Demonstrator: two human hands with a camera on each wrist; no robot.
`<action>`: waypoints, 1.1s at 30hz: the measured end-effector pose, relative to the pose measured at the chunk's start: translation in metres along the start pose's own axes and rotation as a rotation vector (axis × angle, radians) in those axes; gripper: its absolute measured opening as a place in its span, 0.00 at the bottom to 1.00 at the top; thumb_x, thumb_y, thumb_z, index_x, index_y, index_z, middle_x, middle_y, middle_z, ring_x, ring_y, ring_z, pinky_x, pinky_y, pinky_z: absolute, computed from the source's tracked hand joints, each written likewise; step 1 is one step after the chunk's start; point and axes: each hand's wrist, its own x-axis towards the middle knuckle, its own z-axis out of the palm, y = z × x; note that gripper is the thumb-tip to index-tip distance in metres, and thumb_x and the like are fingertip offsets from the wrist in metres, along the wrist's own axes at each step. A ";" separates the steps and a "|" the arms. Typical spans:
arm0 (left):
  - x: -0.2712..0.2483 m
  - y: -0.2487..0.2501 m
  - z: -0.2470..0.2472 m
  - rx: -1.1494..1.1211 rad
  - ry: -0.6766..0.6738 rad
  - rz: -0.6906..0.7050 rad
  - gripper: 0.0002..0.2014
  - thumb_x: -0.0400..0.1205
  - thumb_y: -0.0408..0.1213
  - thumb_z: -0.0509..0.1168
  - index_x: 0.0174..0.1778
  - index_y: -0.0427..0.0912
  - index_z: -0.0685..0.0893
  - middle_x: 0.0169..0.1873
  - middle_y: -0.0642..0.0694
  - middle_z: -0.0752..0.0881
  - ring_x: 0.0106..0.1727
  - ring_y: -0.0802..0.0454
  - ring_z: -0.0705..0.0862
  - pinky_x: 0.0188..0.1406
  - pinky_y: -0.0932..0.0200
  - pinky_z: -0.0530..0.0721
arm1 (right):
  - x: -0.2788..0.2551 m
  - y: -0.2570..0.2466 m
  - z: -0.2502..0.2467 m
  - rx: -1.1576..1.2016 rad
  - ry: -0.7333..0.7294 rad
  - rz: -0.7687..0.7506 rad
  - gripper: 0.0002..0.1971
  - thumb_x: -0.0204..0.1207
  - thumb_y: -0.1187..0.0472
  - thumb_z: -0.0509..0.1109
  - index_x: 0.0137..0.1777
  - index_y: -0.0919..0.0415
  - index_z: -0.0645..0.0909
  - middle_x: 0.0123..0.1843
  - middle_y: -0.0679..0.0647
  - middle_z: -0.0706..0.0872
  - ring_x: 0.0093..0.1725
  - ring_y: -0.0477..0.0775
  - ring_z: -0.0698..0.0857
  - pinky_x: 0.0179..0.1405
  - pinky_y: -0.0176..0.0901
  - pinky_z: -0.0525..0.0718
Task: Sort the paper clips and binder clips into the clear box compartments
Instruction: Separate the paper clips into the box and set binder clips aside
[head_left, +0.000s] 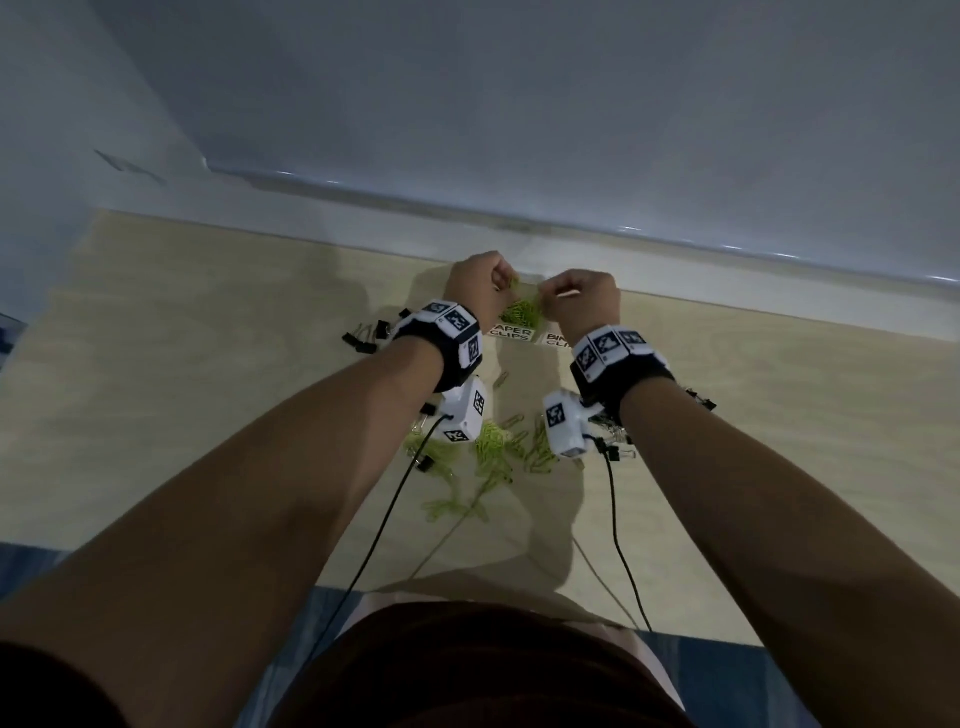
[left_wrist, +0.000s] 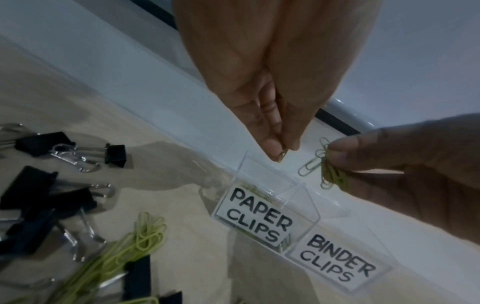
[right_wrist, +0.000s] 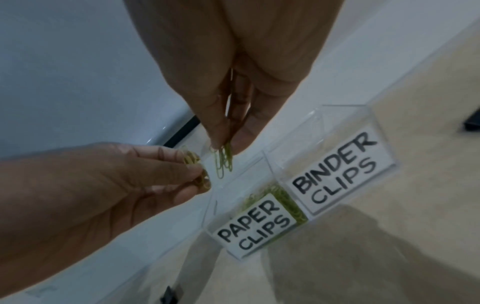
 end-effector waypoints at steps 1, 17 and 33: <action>0.001 -0.002 0.001 0.004 -0.017 -0.007 0.06 0.73 0.27 0.72 0.44 0.39 0.86 0.39 0.45 0.87 0.41 0.49 0.85 0.44 0.58 0.86 | 0.003 -0.003 0.003 -0.017 0.001 -0.003 0.07 0.67 0.65 0.76 0.34 0.51 0.87 0.38 0.50 0.91 0.39 0.49 0.89 0.46 0.44 0.89; -0.130 -0.075 0.022 0.586 -0.516 -0.007 0.43 0.65 0.54 0.78 0.71 0.41 0.68 0.66 0.39 0.68 0.69 0.39 0.68 0.65 0.42 0.76 | -0.089 0.061 0.030 -0.779 -0.779 -0.499 0.30 0.65 0.57 0.75 0.69 0.48 0.74 0.62 0.57 0.76 0.59 0.60 0.74 0.59 0.52 0.79; -0.129 -0.082 0.026 0.411 -0.416 0.023 0.06 0.76 0.33 0.66 0.48 0.40 0.83 0.48 0.43 0.84 0.49 0.44 0.83 0.46 0.54 0.81 | -0.102 0.073 0.024 -0.460 -0.525 -0.209 0.05 0.66 0.69 0.74 0.41 0.60 0.87 0.43 0.55 0.88 0.42 0.51 0.84 0.44 0.36 0.80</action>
